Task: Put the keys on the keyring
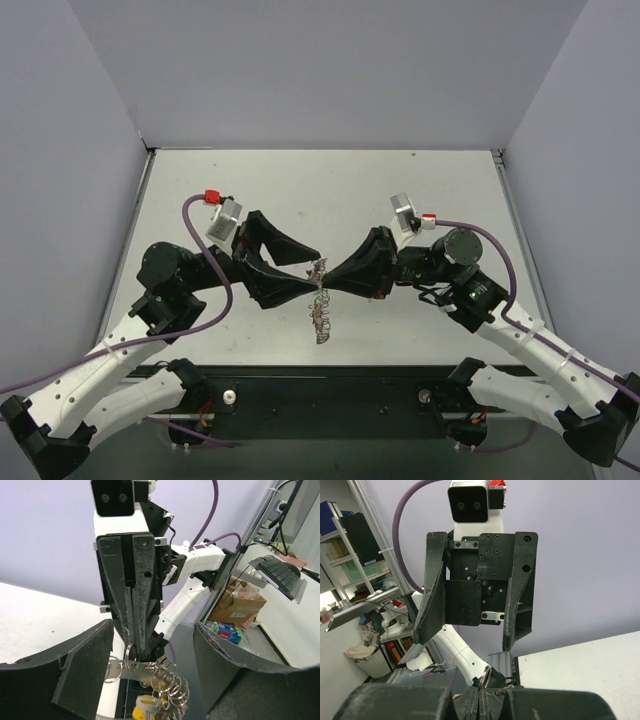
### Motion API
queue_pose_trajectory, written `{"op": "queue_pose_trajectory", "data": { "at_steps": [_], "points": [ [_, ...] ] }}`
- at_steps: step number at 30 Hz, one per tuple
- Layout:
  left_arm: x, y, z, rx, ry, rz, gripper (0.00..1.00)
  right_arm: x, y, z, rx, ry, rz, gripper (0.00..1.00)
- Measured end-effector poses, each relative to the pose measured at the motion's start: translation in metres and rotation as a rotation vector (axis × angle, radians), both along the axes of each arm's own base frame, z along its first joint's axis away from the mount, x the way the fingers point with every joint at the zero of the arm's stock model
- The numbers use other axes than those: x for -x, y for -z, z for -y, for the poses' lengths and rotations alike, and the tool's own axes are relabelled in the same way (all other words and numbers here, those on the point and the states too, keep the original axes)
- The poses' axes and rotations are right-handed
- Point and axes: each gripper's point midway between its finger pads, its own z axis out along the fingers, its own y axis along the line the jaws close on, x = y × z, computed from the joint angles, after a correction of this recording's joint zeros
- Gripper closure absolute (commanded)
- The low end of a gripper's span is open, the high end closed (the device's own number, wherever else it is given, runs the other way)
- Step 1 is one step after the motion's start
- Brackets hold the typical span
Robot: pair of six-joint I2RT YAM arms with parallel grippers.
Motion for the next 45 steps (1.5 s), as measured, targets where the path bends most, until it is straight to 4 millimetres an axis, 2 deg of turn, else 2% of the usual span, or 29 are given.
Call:
{"op": "queue_pose_trajectory", "data": {
  "at_steps": [6, 14, 22, 32, 35, 36, 38, 42, 45],
  "points": [
    [-0.014, 0.007, -0.01, -0.033, -0.068, -0.017, 0.27, 0.0, -0.003, 0.002, -0.007, 0.011, 0.015, 1.0],
    [-0.026, 0.024, -0.009, -0.119, -0.097, -0.071, 0.33, 0.002, -0.007, 0.005, -0.017, 0.019, 0.039, 1.0],
    [-0.023, 0.022, -0.007, -0.13, -0.068, -0.066, 0.42, 0.003, -0.016, 0.013, -0.041, 0.066, 0.076, 1.0],
    [-0.02, 0.025, 0.006, -0.134, 0.047, -0.111, 0.52, 0.001, -0.017, 0.014, -0.046, 0.081, 0.079, 1.0],
    [-0.018, 0.024, 0.008, -0.127, 0.072, -0.114, 0.58, 0.0, -0.018, 0.014, -0.047, 0.082, 0.08, 1.0],
    [-0.017, 0.023, 0.009, -0.125, 0.078, -0.114, 0.66, 0.0, -0.018, 0.014, -0.048, 0.082, 0.08, 1.0],
    [-0.017, 0.023, 0.009, -0.123, 0.087, -0.115, 0.71, -0.001, -0.017, 0.013, -0.046, 0.082, 0.079, 1.0],
    [-0.015, 0.022, 0.011, -0.122, 0.106, -0.115, 1.0, -0.003, -0.013, 0.011, -0.038, 0.084, 0.074, 1.0],
    [-0.015, 0.024, 0.013, -0.13, 0.117, -0.118, 1.0, -0.003, -0.012, 0.011, -0.035, 0.084, 0.072, 1.0]
  ]
}}
